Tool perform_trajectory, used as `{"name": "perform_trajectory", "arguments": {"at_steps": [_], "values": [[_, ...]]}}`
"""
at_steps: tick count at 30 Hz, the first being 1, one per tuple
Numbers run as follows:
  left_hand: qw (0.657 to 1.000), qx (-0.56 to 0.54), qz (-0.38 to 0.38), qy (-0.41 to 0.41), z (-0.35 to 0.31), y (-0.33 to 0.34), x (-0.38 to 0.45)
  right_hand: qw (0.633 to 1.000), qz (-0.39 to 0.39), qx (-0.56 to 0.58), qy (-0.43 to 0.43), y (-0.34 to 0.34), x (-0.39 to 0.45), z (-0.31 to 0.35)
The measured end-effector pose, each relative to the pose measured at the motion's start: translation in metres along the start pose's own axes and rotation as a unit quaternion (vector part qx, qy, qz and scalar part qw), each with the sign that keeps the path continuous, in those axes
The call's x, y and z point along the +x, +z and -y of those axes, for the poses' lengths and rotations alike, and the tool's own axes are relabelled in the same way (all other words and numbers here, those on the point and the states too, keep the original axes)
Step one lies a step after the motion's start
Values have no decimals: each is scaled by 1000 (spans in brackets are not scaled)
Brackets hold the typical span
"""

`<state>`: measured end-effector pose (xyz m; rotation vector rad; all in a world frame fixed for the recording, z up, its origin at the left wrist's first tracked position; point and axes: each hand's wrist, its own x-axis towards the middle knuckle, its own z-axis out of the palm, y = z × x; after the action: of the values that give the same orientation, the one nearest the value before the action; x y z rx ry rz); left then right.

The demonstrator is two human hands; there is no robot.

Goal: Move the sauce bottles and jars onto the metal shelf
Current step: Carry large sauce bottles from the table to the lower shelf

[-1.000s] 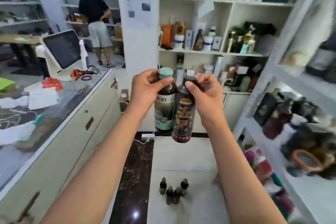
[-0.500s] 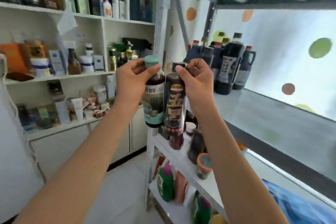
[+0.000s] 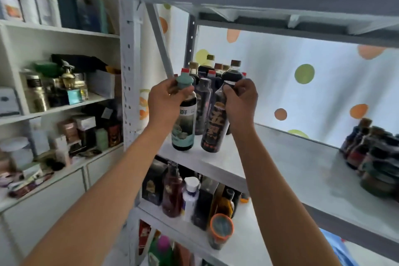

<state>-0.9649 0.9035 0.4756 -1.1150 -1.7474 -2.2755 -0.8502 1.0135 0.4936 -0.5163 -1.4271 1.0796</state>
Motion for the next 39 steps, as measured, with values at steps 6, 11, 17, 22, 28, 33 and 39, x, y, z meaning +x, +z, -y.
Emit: {"name": "perform_trajectory", "arguments": {"at_steps": [6,11,17,22,28,33,39], "values": [[999,35,-18,19,21,23,8,999,32,-22,-22,10,19,-32],[998,54,6,35,35,35,4,995,78,-43,-36,22,21,-61],[988,124,87,40,72,38,-8,987,126,-71,-70,13,9,-84],[984,175,35,4,95,30,-20,979,132,-154,6,-11,-17,-121],[980,189,-8,-61,120,30,-32,973,133,-185,28,-14,-29,-138],[980,194,-16,-40,116,17,-32,971,110,-212,30,-16,-28,-137],[984,170,-2,-43,117,0,-17,970,85,-226,41,-11,-21,-140]]}}
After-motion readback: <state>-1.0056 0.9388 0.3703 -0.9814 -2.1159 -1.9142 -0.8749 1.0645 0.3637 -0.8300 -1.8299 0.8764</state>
